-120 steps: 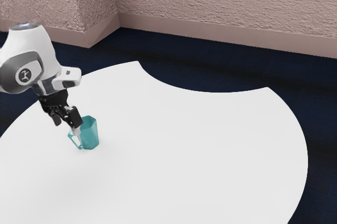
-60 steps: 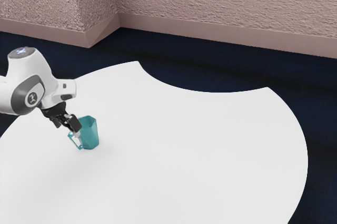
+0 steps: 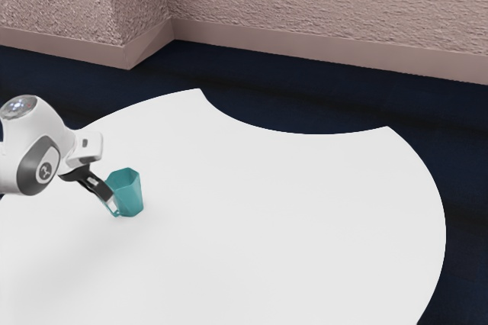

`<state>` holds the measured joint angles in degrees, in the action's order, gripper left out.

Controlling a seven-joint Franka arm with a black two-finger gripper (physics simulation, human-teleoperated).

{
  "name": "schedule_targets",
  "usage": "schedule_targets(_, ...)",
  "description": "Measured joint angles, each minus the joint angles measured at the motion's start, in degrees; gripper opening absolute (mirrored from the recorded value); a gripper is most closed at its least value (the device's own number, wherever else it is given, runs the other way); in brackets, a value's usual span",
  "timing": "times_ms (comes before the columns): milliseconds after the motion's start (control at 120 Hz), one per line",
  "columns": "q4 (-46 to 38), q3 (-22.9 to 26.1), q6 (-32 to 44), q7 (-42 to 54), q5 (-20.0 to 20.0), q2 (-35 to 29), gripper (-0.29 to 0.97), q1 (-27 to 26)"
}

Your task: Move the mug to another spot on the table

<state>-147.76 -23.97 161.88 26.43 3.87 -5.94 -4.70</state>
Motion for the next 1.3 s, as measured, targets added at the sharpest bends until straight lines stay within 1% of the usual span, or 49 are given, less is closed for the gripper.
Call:
schedule_targets(158, 0.0, 0.0, 1.1, 2.1, -9.4, 1.6, 0.68, 0.6)
schedule_targets(233, 0.0, 0.0, 1.2, 3.0, -11.8, 2.4, 0.67, 1.1)
schedule_targets(400, 0.1, 0.1, 1.4, 5.5, -15.1, 3.3, 0.67, 1.3)
schedule_targets(500, 0.4, 0.1, 1.4, 8.7, -21.2, 3.8, 0.66, 1.1)
schedule_targets(567, 0.6, 0.3, 1.3, 11.1, -23.9, 3.9, 0.65, 1.2)
schedule_targets(692, 1.2, 0.7, 0.7, 15.8, -26.3, 4.3, 0.65, 1.5)
schedule_targets(933, 2.5, 2.3, -0.9, 24.3, -27.5, 5.9, 0.64, 2.2)
schedule_targets(983, 3.1, 2.5, -1.0, 25.7, -28.3, 6.5, 0.64, 2.1)
schedule_targets(1033, 3.5, 2.5, -1.1, 27.0, -30.0, 6.9, 0.64, 1.9)
schedule_targets(1183, 3.8, 2.6, -1.4, 30.3, -36.9, 7.4, 0.63, 0.8)
schedule_targets(1300, 3.8, 3.4, -1.5, 32.3, -40.6, 7.9, 0.62, 0.9)
